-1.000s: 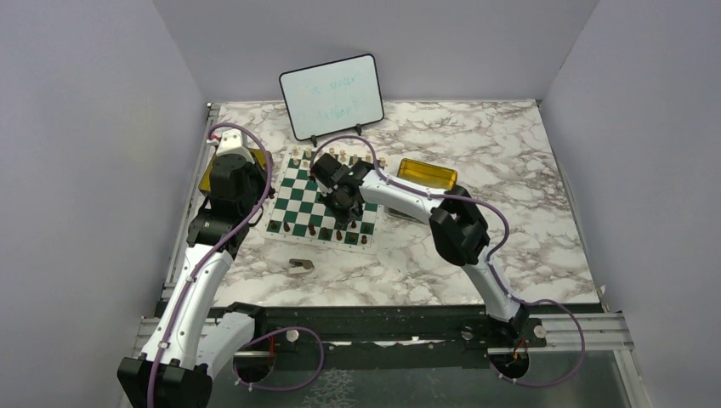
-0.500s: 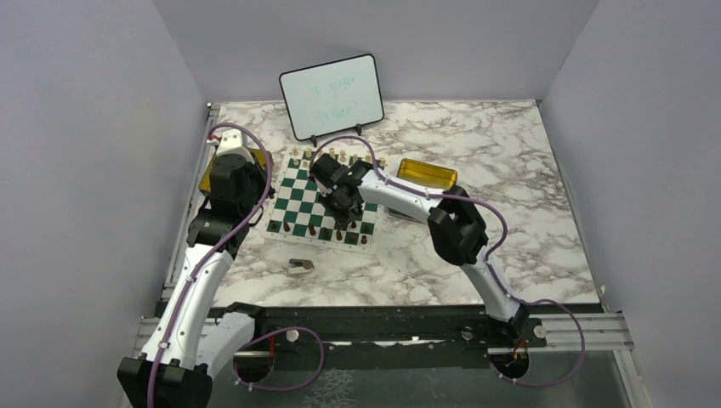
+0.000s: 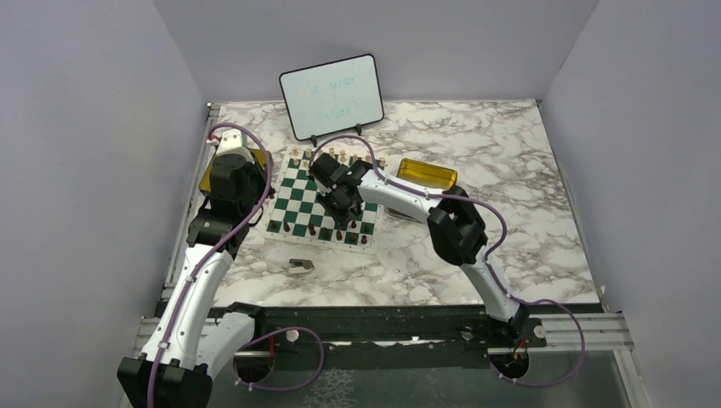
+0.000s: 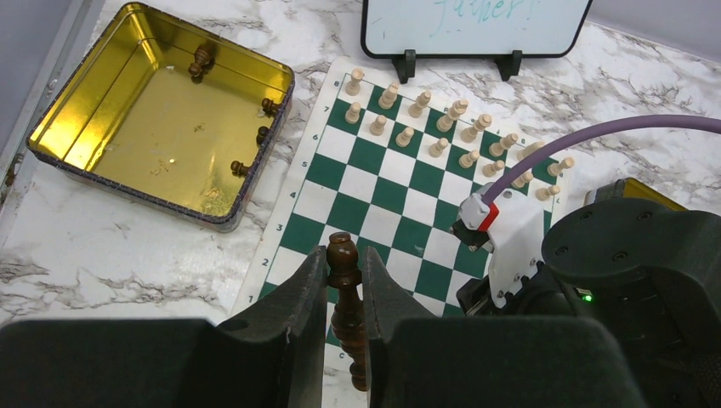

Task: Set up the chess pieces on the board
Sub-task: Place the chess piece on the chessboard.

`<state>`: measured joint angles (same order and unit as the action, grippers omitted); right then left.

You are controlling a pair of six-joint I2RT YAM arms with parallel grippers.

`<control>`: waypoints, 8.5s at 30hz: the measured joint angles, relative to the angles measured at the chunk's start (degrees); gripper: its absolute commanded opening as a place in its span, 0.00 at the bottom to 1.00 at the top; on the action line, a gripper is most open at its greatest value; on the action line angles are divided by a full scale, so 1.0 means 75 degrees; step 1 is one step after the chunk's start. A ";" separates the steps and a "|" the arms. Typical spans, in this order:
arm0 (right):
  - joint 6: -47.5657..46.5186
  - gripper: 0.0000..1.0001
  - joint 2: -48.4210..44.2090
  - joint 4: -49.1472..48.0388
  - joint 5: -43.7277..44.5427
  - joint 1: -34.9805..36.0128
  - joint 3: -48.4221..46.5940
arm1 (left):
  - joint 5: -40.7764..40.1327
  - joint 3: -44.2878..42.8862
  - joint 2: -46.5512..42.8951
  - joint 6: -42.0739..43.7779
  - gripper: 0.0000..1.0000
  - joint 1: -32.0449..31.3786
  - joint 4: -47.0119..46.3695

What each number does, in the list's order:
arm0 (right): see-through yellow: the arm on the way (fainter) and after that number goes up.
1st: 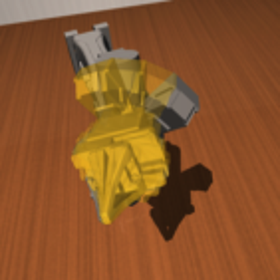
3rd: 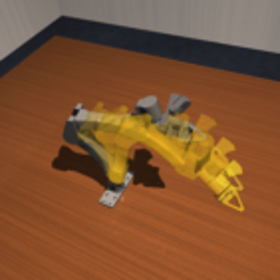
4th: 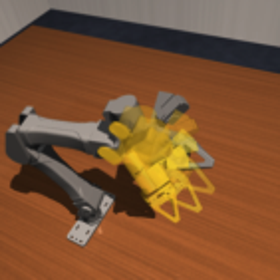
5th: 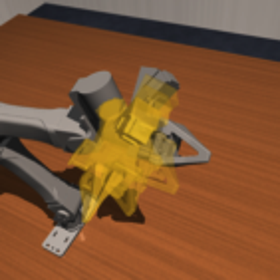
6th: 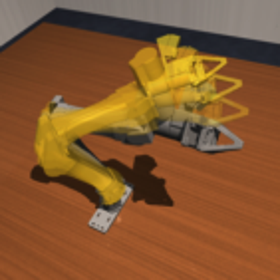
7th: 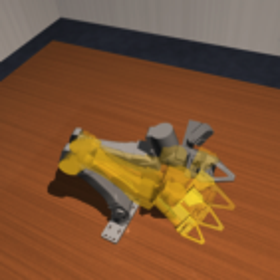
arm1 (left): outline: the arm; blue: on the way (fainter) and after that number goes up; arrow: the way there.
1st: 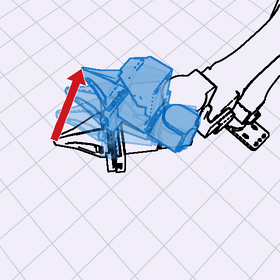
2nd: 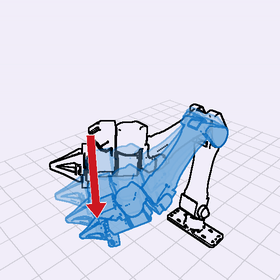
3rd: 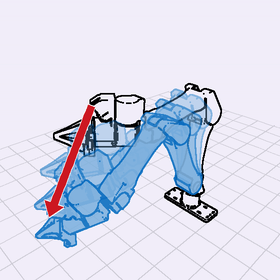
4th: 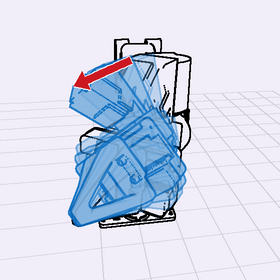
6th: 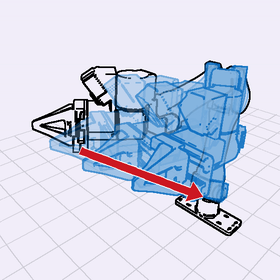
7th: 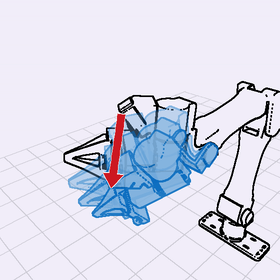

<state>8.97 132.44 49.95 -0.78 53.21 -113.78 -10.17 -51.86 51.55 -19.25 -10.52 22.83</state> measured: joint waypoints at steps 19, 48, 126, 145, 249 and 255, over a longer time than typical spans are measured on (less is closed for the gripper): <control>0.0385 0.42 -0.1903 -0.1157 0.0880 0.0000 0.1204 | 0.0443 0.0000 0.0061 -0.0358 0.11 -0.0003 -0.0035; -0.8451 0.45 -0.6755 -1.2931 -0.0708 0.1530 0.8944 | 0.4672 -0.0117 0.0659 -0.3608 0.13 -0.0015 -0.1262; -0.3354 0.01 -0.5234 -1.0424 0.2183 0.1623 0.6939 | 0.1183 -0.0466 0.0306 -0.0434 0.12 -0.0015 0.0058; -0.0807 0.01 -0.3252 -0.8457 0.1466 0.0694 0.5689 | 0.0350 -0.0125 0.0189 -0.0140 0.12 -0.0099 0.0119; 0.2506 0.54 -0.4998 -1.0920 -0.1008 0.0332 0.6895 | 0.3558 0.0635 0.0195 -0.2238 0.15 -0.0099 -0.1035; 0.2871 0.51 -0.4998 -1.1051 -0.1003 0.0332 0.6895 | 0.4071 0.0731 0.0105 -0.2734 0.16 -0.0099 -0.1411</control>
<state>30.50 94.96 -32.93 -8.29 55.70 -62.06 20.36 -46.37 52.34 -39.75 -11.27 12.25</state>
